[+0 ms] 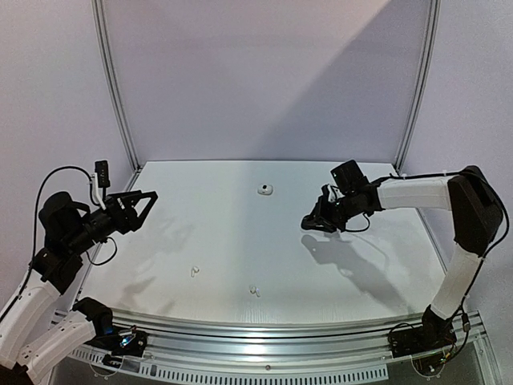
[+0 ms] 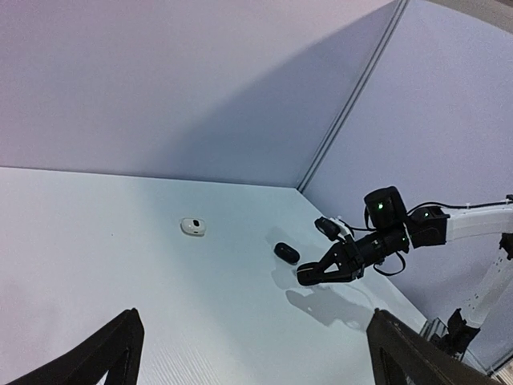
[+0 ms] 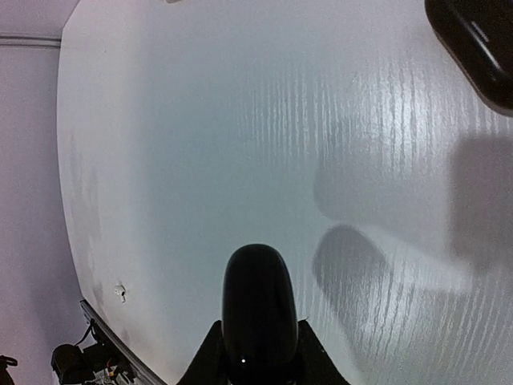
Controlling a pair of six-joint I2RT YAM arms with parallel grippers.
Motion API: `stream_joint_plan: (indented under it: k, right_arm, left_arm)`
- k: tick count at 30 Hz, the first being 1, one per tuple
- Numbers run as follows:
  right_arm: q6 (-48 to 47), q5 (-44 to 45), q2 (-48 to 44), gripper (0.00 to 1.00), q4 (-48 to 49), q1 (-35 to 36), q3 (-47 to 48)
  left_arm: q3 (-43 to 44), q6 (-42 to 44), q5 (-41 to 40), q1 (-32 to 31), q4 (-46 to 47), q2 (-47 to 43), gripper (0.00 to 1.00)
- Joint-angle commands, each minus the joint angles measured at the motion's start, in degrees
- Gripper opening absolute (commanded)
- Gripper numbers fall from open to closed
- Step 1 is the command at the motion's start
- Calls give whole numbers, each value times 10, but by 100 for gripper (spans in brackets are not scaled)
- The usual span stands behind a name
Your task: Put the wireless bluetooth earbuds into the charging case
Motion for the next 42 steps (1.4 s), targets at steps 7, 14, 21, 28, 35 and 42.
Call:
stream_joint_plan:
  k: [7,14,21,28,35,42]
  right_arm:
    - [-93,-129,132,2,-84,-46,91]
    - [-114,-136,140,31,-136,-58,101]
    - [-148,-65,157,64,-263,-62,163]
    - [-209,34,162,74,-422,-61,346]
    - [-292,52,189,84,-307,-50,496]
    - [-207,-5,365,93,-103,-44,651]
  left_arm:
    - [-23,35,-3,27,76,73,99]
    - [-13,42,-2,31,122,144,99]
    - [19,80,-9,31,163,229,99]
    - [58,123,-5,44,197,304,99]
    - [106,109,40,91,226,391,99]
    - [135,160,50,103,210,418,99]
